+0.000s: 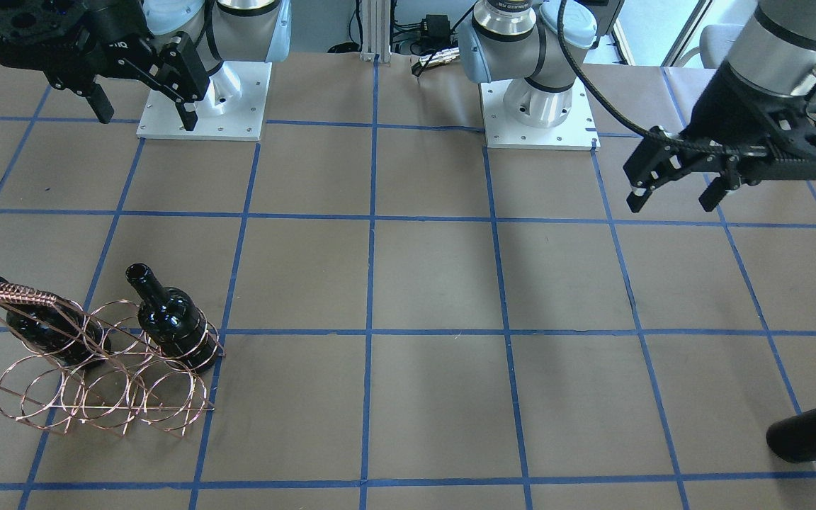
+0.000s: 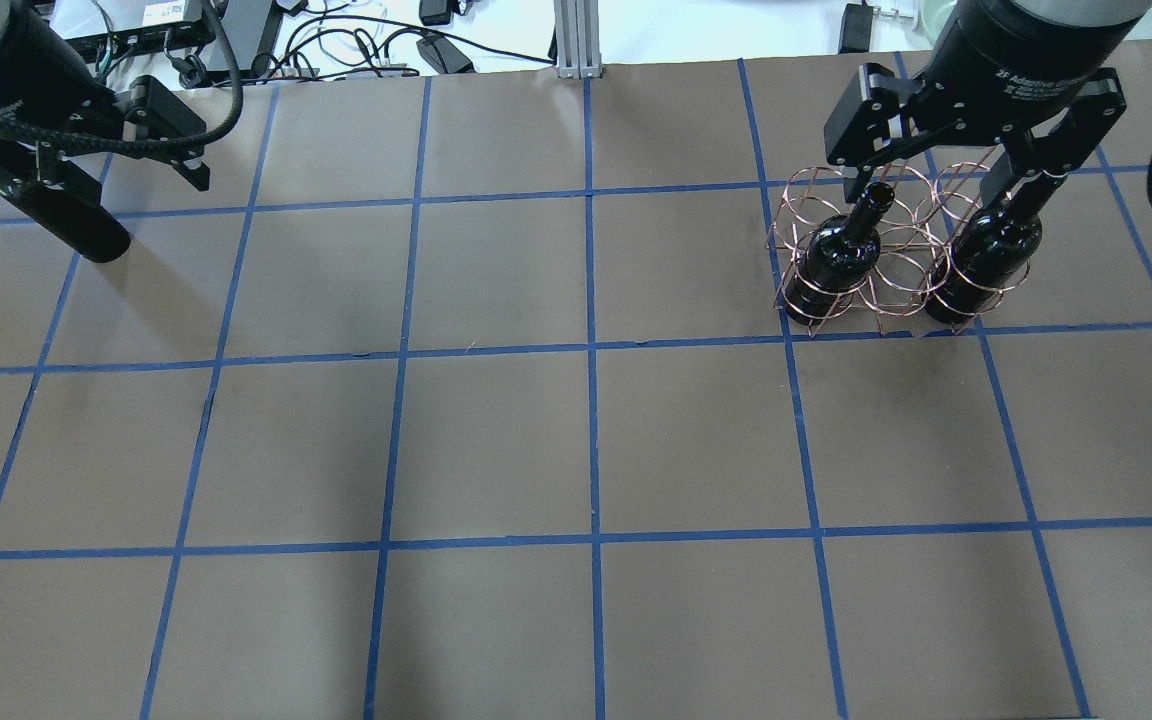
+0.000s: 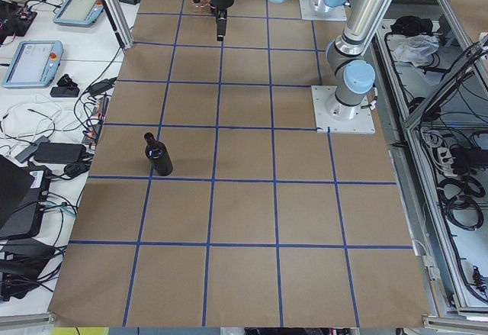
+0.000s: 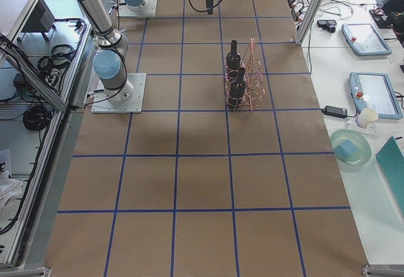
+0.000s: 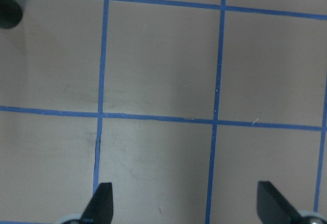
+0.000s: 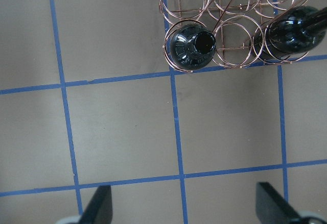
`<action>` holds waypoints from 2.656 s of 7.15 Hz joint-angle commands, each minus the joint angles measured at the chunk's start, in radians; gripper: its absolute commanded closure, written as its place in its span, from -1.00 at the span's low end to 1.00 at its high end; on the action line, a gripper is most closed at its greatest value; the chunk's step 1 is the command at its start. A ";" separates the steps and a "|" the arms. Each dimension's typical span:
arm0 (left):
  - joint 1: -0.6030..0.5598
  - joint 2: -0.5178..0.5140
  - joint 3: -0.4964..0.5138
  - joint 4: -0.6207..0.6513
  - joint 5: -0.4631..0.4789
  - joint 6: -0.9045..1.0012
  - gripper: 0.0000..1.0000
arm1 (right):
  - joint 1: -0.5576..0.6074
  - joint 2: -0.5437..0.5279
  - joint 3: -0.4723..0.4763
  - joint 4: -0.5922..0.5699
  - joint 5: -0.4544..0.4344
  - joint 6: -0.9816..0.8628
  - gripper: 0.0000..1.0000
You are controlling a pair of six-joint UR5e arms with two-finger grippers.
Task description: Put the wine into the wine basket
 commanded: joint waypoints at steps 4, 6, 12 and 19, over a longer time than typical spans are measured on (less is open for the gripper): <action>0.235 -0.282 0.279 0.022 -0.035 0.193 -1.00 | 0.001 0.000 0.000 0.000 0.000 0.000 -1.00; 0.301 -0.375 0.365 0.025 -0.009 0.315 -1.00 | 0.001 0.000 0.000 0.000 0.000 0.000 -1.00; 0.340 -0.527 0.415 0.186 0.036 0.409 -1.00 | 0.001 0.000 0.000 0.000 0.000 0.000 -1.00; 0.332 -0.588 0.439 0.257 -0.025 0.380 -0.86 | 0.001 0.000 0.000 0.000 0.002 0.002 -1.00</action>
